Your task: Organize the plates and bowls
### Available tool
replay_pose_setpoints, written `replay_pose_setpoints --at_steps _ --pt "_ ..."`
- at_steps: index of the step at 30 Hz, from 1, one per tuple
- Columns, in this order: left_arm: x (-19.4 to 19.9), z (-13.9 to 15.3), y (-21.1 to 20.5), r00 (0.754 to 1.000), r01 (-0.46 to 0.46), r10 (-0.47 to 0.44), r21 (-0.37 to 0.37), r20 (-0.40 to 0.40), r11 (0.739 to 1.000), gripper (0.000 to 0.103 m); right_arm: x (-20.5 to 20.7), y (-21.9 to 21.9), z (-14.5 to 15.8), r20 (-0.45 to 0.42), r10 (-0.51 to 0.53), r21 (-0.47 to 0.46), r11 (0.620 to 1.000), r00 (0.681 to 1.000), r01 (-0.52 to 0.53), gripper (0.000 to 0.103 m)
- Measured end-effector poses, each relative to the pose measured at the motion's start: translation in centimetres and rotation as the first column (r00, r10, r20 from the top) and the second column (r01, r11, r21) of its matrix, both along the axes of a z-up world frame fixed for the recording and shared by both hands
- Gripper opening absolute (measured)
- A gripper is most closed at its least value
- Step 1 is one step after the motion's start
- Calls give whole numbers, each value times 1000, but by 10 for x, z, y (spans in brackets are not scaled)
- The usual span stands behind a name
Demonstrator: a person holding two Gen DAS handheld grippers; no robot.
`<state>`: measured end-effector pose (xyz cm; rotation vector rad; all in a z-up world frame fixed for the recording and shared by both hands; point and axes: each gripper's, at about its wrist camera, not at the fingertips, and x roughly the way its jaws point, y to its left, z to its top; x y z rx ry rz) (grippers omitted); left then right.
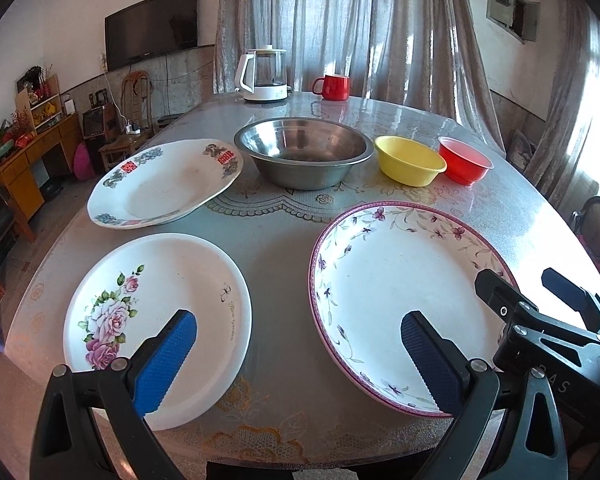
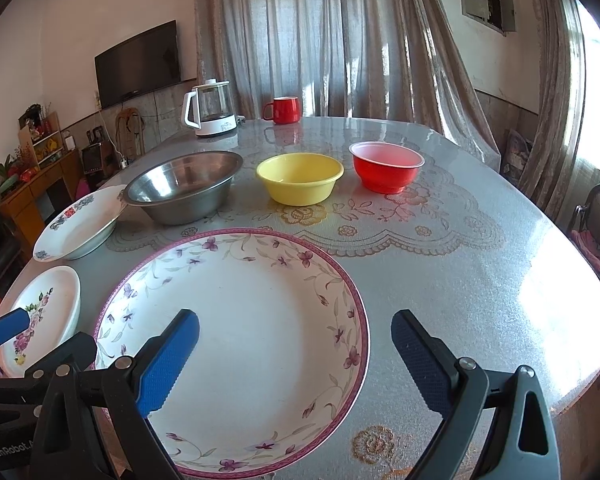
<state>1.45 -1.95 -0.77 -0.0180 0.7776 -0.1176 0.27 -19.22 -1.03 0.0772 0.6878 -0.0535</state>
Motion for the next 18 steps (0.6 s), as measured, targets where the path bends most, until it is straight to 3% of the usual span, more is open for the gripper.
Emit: replay_pose_setpoints --at_steps 10,13,14,16,18 --pt "15 1 -9 998 59 -59 18 9 998 103 8 -9 -9 -39 -7 9 1000 999 8 99" --pt "26 1 -12 995 100 -99 11 -10 995 98 13 -20 -13 -66 7 71 998 998 -2 98" --pt "30 2 -12 994 113 -113 4 -13 994 93 14 -26 -14 -75 6 91 996 997 1 96" --pt "39 4 -13 989 148 -148 -11 -24 989 85 17 -36 -17 -100 27 141 990 995 -13 71" --pt "45 4 -13 987 160 -161 -16 -30 987 85 21 -47 -23 -142 32 192 981 989 -4 67"
